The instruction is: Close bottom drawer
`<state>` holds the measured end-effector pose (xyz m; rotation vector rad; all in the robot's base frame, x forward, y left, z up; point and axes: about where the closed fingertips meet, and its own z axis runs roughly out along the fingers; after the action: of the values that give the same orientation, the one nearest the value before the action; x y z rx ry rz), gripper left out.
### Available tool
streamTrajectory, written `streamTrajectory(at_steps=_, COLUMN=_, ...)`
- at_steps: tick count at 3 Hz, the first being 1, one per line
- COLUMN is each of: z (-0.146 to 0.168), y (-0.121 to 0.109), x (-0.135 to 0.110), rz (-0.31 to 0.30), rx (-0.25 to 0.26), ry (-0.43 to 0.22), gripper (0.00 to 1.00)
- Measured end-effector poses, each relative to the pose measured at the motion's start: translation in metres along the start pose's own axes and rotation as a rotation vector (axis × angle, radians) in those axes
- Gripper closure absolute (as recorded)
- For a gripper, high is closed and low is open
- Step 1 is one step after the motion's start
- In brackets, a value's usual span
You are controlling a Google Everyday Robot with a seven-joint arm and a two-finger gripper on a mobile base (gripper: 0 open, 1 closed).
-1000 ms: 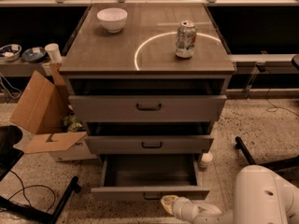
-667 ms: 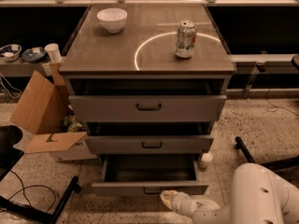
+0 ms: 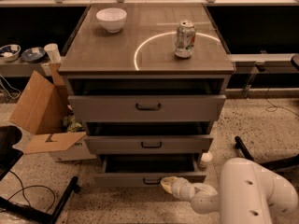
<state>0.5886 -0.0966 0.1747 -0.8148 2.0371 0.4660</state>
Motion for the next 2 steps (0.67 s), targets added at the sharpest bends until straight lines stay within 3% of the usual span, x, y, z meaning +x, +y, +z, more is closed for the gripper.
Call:
streamTrajectory(at_steps=1, z=0.004, y=-0.007, x=-0.005, rz=-0.006, rx=0.007, ry=-0.007, gripper=1.0)
streamTrajectory(at_steps=2, z=0.028, y=-0.054, x=-0.036, rz=-0.02, rx=0.051, ry=-0.048, gripper=0.99)
